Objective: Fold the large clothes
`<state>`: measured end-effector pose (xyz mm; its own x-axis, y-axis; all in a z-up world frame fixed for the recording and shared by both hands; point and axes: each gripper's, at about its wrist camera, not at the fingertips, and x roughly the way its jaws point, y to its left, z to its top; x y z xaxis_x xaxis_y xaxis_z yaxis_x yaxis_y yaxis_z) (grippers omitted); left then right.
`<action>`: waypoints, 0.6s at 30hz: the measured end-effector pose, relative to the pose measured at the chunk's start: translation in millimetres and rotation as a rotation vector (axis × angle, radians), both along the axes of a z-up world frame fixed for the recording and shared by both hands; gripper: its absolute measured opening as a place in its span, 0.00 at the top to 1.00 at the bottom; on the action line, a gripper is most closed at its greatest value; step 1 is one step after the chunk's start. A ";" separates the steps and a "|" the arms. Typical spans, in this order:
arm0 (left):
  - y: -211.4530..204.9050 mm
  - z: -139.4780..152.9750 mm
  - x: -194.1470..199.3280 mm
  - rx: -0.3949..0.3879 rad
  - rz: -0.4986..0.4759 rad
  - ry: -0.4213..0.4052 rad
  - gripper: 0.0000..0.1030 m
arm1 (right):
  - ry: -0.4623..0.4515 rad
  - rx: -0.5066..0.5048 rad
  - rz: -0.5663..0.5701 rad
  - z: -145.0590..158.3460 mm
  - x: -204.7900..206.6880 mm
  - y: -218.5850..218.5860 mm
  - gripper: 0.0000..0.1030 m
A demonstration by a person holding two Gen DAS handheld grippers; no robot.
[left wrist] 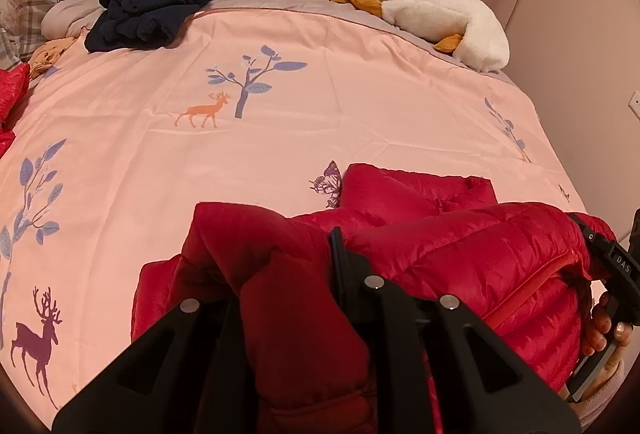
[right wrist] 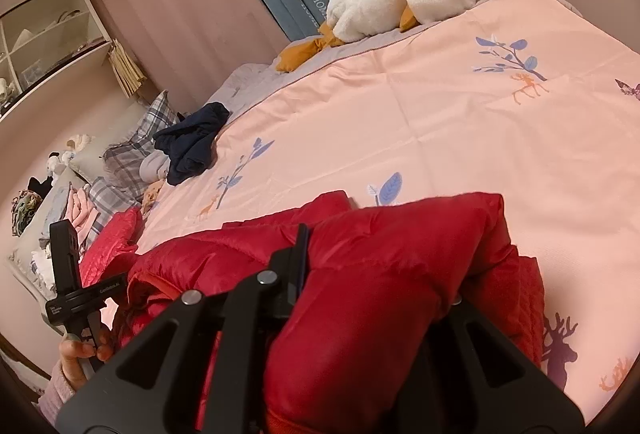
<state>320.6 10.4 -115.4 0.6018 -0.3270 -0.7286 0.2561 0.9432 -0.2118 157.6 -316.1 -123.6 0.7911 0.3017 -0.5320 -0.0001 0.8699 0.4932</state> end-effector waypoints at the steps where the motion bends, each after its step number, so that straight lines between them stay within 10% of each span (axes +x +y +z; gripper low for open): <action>1: -0.1 -0.8 0.9 0.001 0.000 0.001 0.86 | 0.002 0.000 -0.001 -0.4 0.7 0.2 0.88; 18: -4.3 -10.7 12.6 0.012 0.007 0.028 0.86 | 0.043 0.006 -0.007 -10.4 15.1 -2.1 0.87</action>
<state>333.2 6.1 -126.1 0.5832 -0.3136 -0.7493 0.2433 0.9475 -0.2072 172.6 -318.2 -134.0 0.7696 0.2998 -0.5638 0.0270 0.8668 0.4978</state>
